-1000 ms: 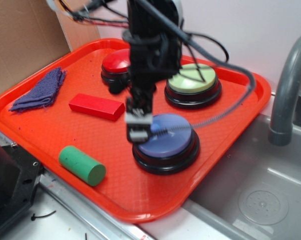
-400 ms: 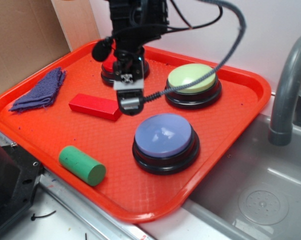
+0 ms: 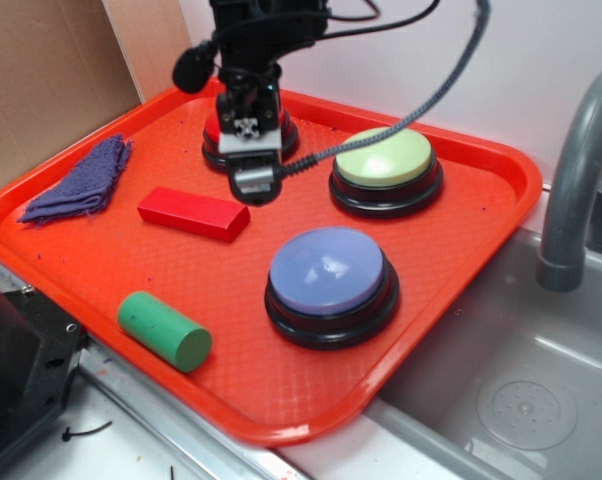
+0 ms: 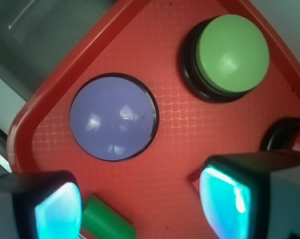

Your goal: Push the purple button.

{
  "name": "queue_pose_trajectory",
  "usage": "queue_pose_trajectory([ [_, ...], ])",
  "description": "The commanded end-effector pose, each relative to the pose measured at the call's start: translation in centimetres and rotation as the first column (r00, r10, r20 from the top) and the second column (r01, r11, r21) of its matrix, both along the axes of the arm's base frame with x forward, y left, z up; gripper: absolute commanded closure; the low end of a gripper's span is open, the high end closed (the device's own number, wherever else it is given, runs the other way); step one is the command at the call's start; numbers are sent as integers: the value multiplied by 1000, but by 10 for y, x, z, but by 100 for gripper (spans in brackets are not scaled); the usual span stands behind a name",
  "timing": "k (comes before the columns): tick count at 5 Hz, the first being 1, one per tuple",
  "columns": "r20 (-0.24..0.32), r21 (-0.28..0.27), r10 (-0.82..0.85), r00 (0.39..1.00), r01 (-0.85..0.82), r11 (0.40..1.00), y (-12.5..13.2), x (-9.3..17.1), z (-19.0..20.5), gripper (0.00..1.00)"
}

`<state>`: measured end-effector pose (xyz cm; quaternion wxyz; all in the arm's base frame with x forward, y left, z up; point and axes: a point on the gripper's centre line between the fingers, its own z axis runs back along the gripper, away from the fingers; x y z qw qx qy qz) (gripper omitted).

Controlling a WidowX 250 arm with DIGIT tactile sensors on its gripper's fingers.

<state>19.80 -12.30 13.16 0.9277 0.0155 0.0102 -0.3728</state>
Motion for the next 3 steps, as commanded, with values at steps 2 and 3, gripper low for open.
queue_pose_trajectory([
  [2, 91, -22, 35, 995, -34, 999, 2, -8, 44, 0],
  [3, 111, 10, 61, 992, -63, 998, 7, -12, 52, 0],
])
